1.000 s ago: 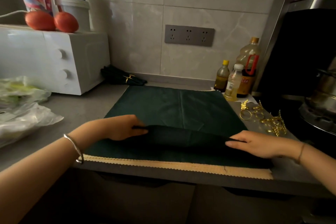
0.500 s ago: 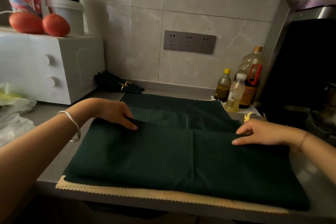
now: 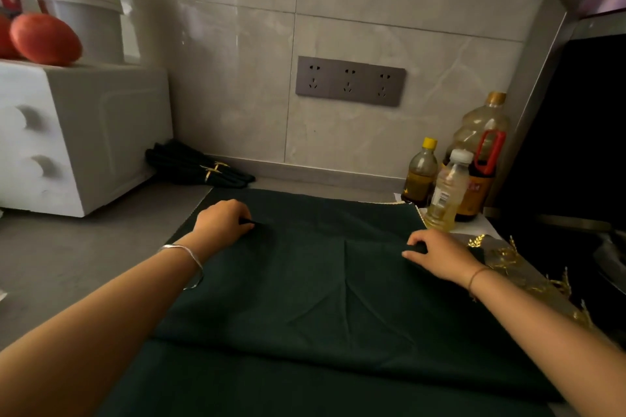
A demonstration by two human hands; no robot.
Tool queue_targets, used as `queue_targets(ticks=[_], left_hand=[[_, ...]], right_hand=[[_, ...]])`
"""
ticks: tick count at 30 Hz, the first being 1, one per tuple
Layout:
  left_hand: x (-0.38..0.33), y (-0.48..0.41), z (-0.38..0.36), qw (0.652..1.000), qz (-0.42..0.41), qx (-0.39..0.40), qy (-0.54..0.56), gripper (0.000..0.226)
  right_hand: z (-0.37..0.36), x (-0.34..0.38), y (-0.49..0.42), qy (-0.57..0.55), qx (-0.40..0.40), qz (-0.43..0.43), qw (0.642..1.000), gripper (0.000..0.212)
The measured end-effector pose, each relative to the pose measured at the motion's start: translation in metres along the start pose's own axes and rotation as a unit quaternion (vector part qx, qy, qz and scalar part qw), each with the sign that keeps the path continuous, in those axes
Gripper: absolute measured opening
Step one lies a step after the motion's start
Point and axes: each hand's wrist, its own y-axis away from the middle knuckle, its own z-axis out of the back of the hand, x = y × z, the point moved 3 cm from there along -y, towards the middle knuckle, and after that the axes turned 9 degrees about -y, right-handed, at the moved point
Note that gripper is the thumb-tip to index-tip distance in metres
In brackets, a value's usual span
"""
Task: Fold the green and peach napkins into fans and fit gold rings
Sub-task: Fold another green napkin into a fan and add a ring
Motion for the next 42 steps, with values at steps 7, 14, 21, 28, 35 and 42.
queue_targets(ticks=[7, 14, 21, 28, 35, 42], left_hand=[[0.0, -0.011, -0.016, 0.999, 0.022, -0.032, -0.005, 0.016], [-0.004, -0.008, -0.023, 0.997, 0.046, -0.051, -0.025, 0.024], [-0.06, 0.085, 0.016, 0.971, -0.226, 0.065, 0.041, 0.055], [-0.065, 0.176, 0.016, 0.936, -0.307, 0.157, -0.076, 0.081], [-0.069, 0.176, 0.01, 0.926, -0.295, 0.117, -0.204, 0.052], [-0.078, 0.21, 0.019, 0.931, -0.263, 0.138, -0.213, 0.055]], right_hand=[[-0.014, -0.009, -0.011, -0.024, -0.036, -0.01, 0.999, 0.009], [-0.015, 0.0, -0.008, 0.017, -0.077, -0.006, 0.997, 0.018], [0.003, 0.043, 0.064, -0.099, -0.042, 0.102, 0.989, 0.026], [-0.019, 0.073, 0.159, -0.047, 0.091, 0.182, 0.978, 0.044], [-0.029, 0.08, 0.162, -0.009, 0.081, 0.179, 0.98, 0.04], [-0.029, 0.074, 0.181, -0.014, 0.107, 0.169, 0.98, 0.04]])
